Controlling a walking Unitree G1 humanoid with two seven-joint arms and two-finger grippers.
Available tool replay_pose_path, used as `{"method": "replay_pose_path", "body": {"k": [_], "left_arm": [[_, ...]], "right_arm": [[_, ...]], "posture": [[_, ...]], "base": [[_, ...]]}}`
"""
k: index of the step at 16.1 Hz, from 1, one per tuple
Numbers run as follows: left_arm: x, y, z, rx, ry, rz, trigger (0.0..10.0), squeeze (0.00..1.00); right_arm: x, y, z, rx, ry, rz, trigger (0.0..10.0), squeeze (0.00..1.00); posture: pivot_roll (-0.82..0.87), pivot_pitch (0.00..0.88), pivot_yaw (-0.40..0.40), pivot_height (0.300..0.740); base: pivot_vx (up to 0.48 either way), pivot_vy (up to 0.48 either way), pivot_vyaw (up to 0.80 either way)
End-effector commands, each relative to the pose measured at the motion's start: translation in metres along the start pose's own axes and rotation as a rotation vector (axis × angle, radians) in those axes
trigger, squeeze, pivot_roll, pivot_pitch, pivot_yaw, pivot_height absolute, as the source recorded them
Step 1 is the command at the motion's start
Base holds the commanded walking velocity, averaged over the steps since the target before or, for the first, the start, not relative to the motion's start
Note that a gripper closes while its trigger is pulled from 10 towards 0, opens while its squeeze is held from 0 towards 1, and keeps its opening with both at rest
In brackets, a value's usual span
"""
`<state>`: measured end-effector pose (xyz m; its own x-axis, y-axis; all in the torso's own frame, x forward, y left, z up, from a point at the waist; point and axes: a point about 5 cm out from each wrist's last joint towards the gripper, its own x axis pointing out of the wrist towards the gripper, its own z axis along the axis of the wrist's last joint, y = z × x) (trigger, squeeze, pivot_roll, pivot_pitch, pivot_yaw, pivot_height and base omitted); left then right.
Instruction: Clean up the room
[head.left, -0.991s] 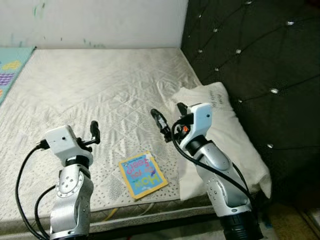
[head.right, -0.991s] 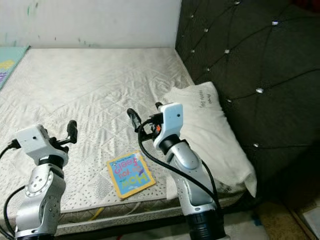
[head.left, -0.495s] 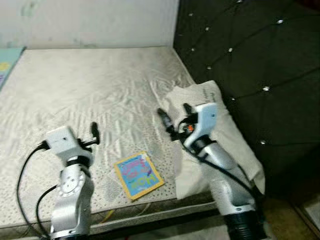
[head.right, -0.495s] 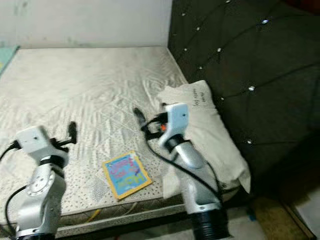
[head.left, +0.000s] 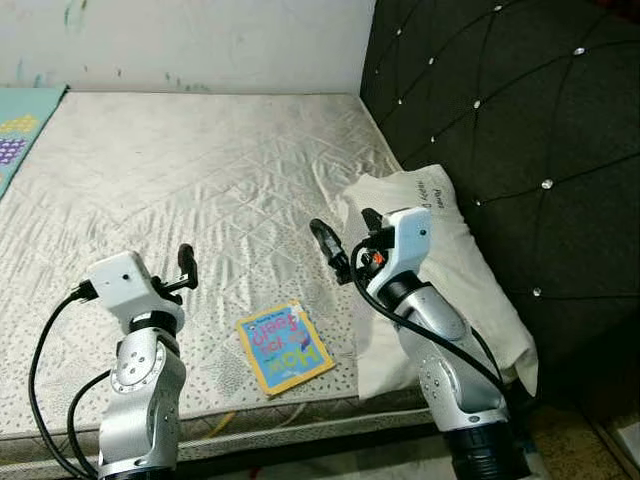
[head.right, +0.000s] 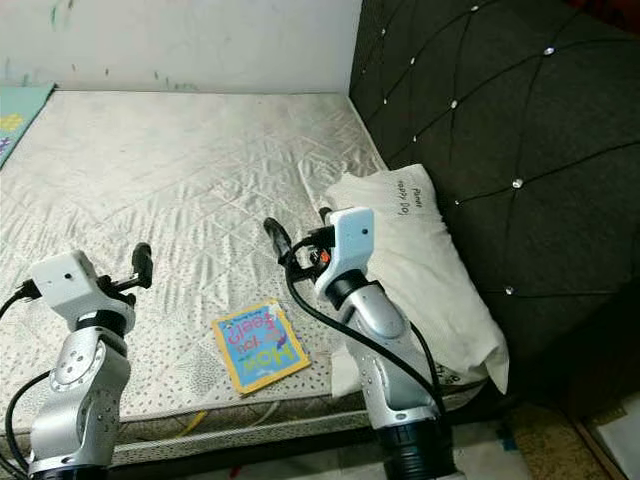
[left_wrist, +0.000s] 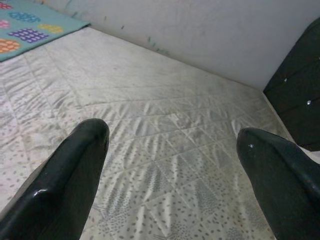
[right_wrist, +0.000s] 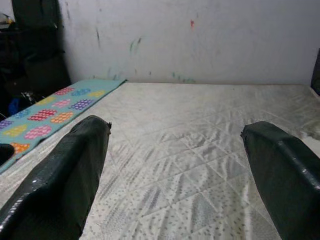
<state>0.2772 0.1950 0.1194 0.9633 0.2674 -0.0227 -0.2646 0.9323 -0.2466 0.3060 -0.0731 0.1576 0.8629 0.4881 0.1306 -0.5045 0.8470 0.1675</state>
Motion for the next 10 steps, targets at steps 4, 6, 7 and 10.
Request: {"method": "replay_pose_path", "body": {"k": [4,6,7,10], "left_arm": [[0.001,-0.003,-0.001,-0.01,0.008,-0.009,10.0,0.0],[0.001,-0.005,-0.001,-0.005,0.007,-0.031,10.0,0.0],[0.001,-0.008,0.001,-0.012,-0.004,-0.056,10.0,0.0],[-0.002,-0.013,0.002,-0.028,-0.008,-0.122,10.0,0.0]], "right_arm": [[0.0,-0.001,0.001,-0.026,-0.005,0.005,10.0,0.0],[-0.001,0.001,0.001,-0.032,-0.01,0.017,10.0,0.0],[-0.001,0.002,0.001,-0.039,-0.009,0.018,10.0,0.0],[-0.001,0.0,0.0,-0.03,-0.007,0.004,10.0,0.0]], "posture": [[-0.05,0.017,-0.026,0.74],[-0.05,0.018,-0.025,0.74],[-0.05,0.018,-0.025,0.74],[-0.05,0.021,-0.025,0.74]], "base": [[0.0,0.0,0.0],[0.0,0.0,0.79],[0.0,0.0,0.79],[0.0,0.0,0.77]]}}
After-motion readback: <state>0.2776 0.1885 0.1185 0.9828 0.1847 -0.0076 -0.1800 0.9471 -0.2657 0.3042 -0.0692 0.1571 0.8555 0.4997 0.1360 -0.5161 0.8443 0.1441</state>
